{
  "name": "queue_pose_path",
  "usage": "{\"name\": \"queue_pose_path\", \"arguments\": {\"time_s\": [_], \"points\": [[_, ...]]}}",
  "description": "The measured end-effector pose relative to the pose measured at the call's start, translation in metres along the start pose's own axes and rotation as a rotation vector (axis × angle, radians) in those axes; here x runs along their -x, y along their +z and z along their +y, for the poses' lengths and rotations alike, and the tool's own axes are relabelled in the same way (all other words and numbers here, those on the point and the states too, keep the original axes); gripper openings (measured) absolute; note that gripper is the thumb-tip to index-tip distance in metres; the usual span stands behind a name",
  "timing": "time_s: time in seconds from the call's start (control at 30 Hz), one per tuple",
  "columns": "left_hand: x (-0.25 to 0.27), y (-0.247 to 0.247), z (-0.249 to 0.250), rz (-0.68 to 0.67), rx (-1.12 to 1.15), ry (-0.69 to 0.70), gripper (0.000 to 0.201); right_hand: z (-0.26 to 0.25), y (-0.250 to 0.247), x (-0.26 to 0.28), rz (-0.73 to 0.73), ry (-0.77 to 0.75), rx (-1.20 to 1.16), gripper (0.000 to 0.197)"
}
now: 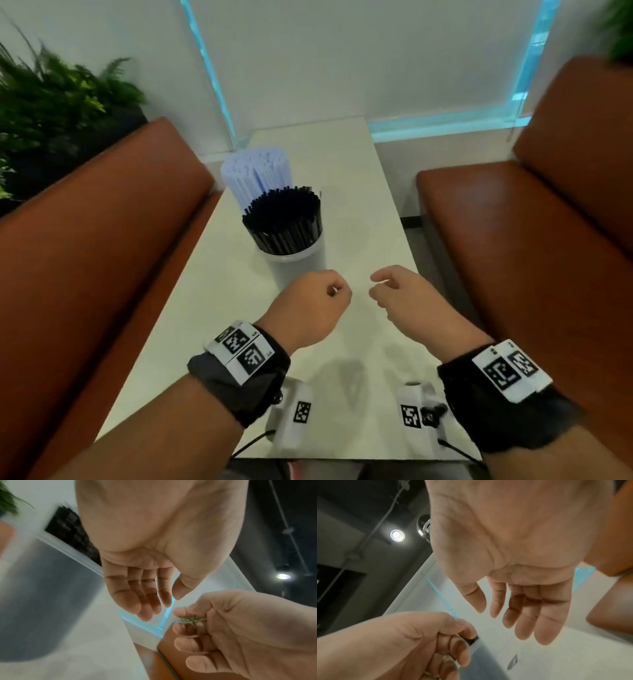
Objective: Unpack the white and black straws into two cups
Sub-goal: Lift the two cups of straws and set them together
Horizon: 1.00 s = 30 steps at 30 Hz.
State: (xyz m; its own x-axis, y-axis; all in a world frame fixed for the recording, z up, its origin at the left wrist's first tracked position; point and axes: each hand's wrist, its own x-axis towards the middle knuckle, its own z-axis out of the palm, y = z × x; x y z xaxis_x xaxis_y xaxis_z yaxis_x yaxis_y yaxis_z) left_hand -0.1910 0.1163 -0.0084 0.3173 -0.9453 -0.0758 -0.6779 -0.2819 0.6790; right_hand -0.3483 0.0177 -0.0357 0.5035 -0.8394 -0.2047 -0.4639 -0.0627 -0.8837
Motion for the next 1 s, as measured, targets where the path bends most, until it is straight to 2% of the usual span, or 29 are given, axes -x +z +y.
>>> {"name": "queue_pose_path", "arguments": {"time_s": [0.17,0.3,0.37,0.43,0.57,0.67,0.73,0.87,1.0], "points": [[0.019,-0.05,-0.071,0.137,0.13,-0.154,0.018,-0.023,0.069,-0.032,-0.097,0.009,0.081,0.101],[-0.003,-0.079,-0.116,0.248,0.229,-0.247,0.016,-0.027,0.104,-0.061,-0.055,0.008,0.066,0.136],[-0.026,-0.092,-0.135,0.319,0.252,-0.281,0.015,-0.026,0.117,-0.075,0.002,-0.005,0.021,0.146],[-0.055,-0.099,-0.151,0.366,0.258,-0.315,0.029,-0.024,0.129,-0.088,0.066,-0.055,-0.072,0.144],[-0.114,-0.098,-0.172,0.36,0.305,-0.329,0.086,-0.018,0.148,-0.108,0.145,-0.235,-0.303,0.135],[-0.149,-0.09,-0.182,0.345,0.405,-0.318,0.112,-0.016,0.154,-0.12,0.195,-0.391,-0.402,0.118],[-0.166,-0.084,-0.188,0.34,0.462,-0.289,0.119,-0.013,0.155,-0.126,0.193,-0.434,-0.44,0.108],[-0.19,-0.077,-0.198,0.355,0.527,-0.191,0.121,-0.012,0.152,-0.134,0.207,-0.412,-0.47,0.101],[-0.201,-0.07,-0.197,0.35,0.692,0.002,0.105,-0.012,0.15,-0.142,0.219,-0.405,-0.458,0.104]]}}
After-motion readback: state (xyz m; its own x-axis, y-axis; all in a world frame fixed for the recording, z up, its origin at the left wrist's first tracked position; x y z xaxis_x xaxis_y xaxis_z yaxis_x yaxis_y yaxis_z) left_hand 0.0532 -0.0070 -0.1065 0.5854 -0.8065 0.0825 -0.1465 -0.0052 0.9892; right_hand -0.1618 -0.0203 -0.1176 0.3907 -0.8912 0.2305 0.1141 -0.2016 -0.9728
